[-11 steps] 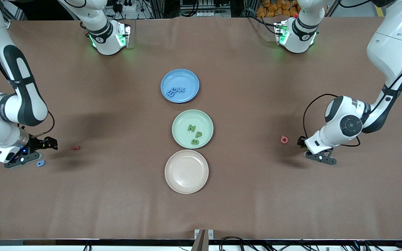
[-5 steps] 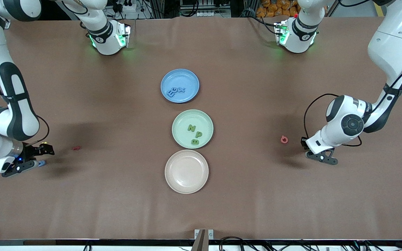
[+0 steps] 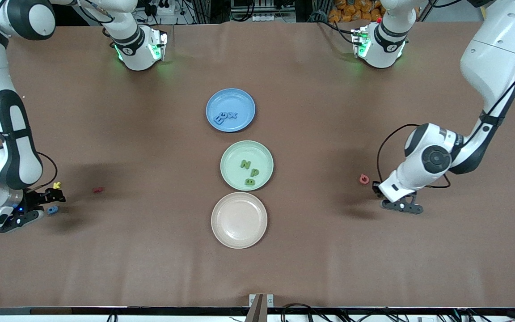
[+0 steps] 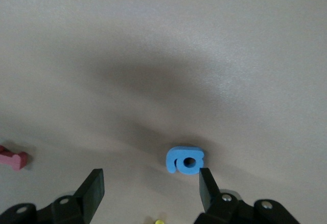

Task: Sort letters by color into matching plates
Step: 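Place the green u on the green plate with the left gripper and release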

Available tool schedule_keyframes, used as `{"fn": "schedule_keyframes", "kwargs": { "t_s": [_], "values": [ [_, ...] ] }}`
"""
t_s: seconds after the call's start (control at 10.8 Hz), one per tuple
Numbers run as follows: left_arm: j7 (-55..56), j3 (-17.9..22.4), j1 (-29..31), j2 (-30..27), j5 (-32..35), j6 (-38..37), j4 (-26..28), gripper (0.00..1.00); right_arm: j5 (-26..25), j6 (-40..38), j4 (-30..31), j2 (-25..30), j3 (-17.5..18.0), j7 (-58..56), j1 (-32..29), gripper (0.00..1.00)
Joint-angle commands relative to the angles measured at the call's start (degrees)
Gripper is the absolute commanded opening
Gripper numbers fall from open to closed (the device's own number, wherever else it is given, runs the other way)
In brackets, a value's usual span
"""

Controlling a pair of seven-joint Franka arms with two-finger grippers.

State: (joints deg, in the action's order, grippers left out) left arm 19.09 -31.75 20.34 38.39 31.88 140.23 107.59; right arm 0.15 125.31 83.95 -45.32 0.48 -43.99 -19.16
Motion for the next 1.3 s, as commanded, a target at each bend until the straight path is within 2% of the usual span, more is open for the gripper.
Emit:
{"fn": "schedule_keyframes", "kwargs": {
  "t_s": [0.0, 0.28, 0.46, 0.74, 0.93, 1.11, 1.2],
  "values": [
    [6.83, 0.11, -4.42, 1.24, -2.24, -0.22, -2.91, 0.0, 2.75, -1.91, -4.67, -2.76, -0.92, -4.79, -0.26, 0.79],
    [11.12, 0.11, -10.13, 1.24, -8.92, -0.22, -5.37, 0.0, 2.75, -1.83, -6.95, -4.51, -1.71, -6.02, -0.17, 0.79],
    [18.05, 0.11, -14.61, 1.24, -10.08, -0.22, -5.73, 0.0, 2.75, -1.39, -7.05, -4.95, -1.72, -6.11, -0.35, 0.77],
    [20.37, 0.11, -20.15, 0.9, -17.61, -0.22, -8.8, 0.0, 2.75, -0.52, -7.05, -5.74, -1.72, -6.46, -0.26, 0.66],
    [25.27, 0.2, -25.15, 1.24, -18.69, -0.22, -11.25, 0.0, 2.75, 0.01, -7.05, -6.1, -1.72, -7.42, -0.26, 0.59],
    [30.63, 0.37, -30.25, 1.77, -18.78, -0.22, -11.79, 0.0, 2.66, 1.67, -6.96, -6.54, -1.72, -7.52, -0.17, 0.57],
    [32.49, 0.46, -32.28, 1.86, -18.78, -0.14, -11.79, 0.0, 2.66, 1.95, -6.87, -6.54, -1.72, -7.6, -0.17, 0.52]
  ]
}}
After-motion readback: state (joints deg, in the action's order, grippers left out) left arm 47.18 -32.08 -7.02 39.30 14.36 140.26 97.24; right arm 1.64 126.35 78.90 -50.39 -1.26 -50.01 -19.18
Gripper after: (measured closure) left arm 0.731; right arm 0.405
